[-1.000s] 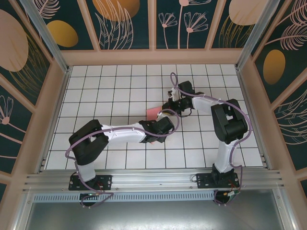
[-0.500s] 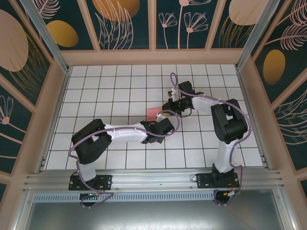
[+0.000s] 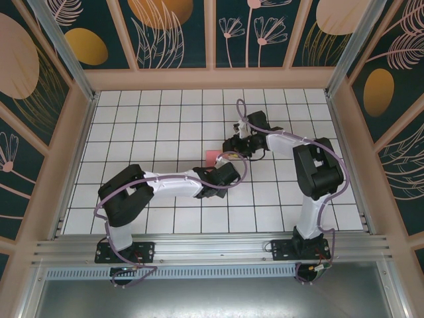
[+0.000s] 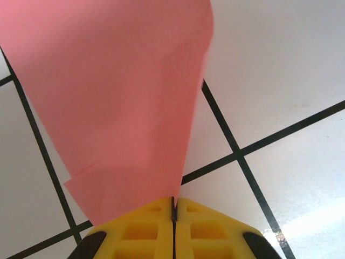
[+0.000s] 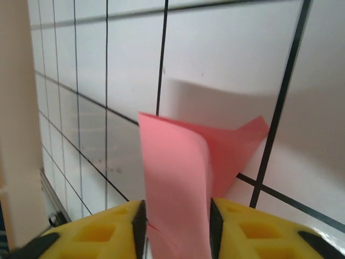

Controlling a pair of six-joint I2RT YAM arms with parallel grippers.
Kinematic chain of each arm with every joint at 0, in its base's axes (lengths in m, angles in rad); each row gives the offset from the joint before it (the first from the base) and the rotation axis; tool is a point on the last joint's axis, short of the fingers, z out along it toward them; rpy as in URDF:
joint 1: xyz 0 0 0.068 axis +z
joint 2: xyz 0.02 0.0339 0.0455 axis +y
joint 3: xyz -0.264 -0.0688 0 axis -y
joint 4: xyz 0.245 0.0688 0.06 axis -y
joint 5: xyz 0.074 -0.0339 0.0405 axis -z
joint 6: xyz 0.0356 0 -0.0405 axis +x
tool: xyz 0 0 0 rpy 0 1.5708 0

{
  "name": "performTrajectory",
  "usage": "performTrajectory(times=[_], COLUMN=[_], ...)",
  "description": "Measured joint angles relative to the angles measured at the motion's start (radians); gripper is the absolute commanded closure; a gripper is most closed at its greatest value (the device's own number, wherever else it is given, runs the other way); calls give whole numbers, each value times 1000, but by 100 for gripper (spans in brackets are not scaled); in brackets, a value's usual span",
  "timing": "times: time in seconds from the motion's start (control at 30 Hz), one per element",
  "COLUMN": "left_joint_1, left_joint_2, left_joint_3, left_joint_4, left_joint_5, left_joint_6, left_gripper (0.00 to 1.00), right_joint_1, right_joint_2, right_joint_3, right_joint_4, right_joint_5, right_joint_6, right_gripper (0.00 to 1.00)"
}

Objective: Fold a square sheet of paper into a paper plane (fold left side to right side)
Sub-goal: Fold the wing for the fifth time at the center of the table.

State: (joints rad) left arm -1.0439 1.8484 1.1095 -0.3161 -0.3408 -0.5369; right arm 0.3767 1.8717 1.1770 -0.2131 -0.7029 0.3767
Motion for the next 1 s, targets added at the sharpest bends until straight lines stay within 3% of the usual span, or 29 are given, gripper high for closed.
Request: performTrajectory(times=[0.1, 0.37, 0.7, 1.0], left_joint_1=[33, 149, 235, 309], left_joint_2=[-32, -77, -72, -39], left_joint_3=[-31, -77, -109, -180], left_joint_4=[32, 163, 309, 468], left_joint_5=[60, 280, 514, 690], left_joint_6=[0, -2, -49, -136], left_gripper=[92, 93, 93, 94], right_joint_1=[-31, -118, -117, -64], right_joint_2=[-100, -375, -394, -374], right_joint_3=[-36, -219, -442, -495], right_joint_4=[40, 171, 301, 419], right_joint_5=[49, 182, 166, 153], right_joint_6=[5, 23, 61, 109], right_gripper=[36, 20, 19, 22])
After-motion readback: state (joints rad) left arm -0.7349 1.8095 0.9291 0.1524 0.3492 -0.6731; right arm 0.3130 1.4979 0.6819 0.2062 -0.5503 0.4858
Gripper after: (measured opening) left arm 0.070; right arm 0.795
